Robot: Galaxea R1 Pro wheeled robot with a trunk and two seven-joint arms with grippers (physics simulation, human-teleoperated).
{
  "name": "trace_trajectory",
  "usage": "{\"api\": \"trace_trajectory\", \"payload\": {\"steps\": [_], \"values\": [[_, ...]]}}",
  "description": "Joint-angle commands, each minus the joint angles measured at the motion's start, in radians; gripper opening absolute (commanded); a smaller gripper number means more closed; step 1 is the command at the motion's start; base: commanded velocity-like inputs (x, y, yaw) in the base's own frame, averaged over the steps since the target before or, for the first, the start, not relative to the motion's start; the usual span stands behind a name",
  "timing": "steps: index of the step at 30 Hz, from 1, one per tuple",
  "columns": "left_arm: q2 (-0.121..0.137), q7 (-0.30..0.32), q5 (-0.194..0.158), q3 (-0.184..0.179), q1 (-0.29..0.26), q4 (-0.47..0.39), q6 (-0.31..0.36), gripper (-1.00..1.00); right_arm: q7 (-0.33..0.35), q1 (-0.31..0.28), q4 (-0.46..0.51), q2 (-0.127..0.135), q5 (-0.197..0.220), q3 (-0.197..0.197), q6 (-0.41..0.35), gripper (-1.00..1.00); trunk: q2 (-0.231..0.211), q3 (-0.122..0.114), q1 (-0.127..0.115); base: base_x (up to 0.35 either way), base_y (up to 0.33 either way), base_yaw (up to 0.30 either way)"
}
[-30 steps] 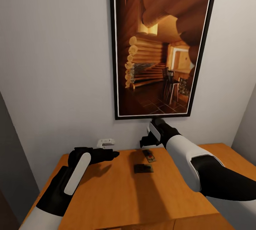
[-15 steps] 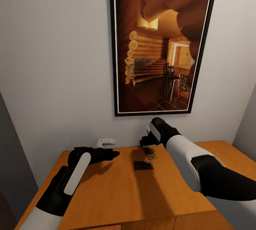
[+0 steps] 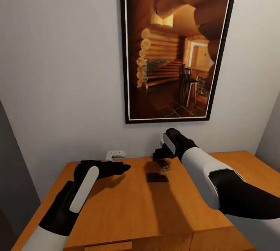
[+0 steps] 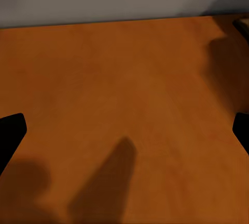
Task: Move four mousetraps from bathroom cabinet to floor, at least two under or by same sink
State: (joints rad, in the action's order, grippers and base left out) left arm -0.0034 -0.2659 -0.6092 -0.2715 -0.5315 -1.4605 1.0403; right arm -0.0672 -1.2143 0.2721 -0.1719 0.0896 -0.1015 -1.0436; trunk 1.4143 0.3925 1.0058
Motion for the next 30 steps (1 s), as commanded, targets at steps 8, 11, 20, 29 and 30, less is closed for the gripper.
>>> {"api": "trace_trajectory", "payload": {"steps": [8,11,20,29,30], "values": [[0.0,-0.01,-0.009,0.0,-0.001,-0.001,0.003,1.0,-0.007,-0.001,0.001,0.002,0.01,-0.009,-0.004,1.0,0.008,0.004,0.004,0.0,0.0,0.0],[-0.001,-0.01,-0.01,0.0,-0.001,-0.001,0.003,1.0,-0.007,-0.001,0.001,0.002,0.01,-0.01,-0.004,1.0,0.029,0.014,0.015,0.0,0.0,0.0],[-0.001,-0.01,-0.01,0.0,-0.001,-0.001,0.003,1.0,-0.007,-0.001,0.001,0.004,0.008,-0.012,-0.004,1.0,0.092,0.042,0.05,0.0,0.0,0.0],[-0.001,-0.01,-0.009,0.0,-0.001,-0.001,0.003,1.0,-0.007,-0.001,0.001,0.005,0.002,-0.015,-0.004,1.0,0.099,0.045,0.054,0.0,0.0,0.0],[-0.001,-0.01,-0.009,0.0,-0.001,-0.001,0.003,1.0,-0.006,-0.001,0.001,0.005,0.002,-0.015,-0.004,1.0,0.099,0.045,0.054,0.0,0.0,0.0]]}}
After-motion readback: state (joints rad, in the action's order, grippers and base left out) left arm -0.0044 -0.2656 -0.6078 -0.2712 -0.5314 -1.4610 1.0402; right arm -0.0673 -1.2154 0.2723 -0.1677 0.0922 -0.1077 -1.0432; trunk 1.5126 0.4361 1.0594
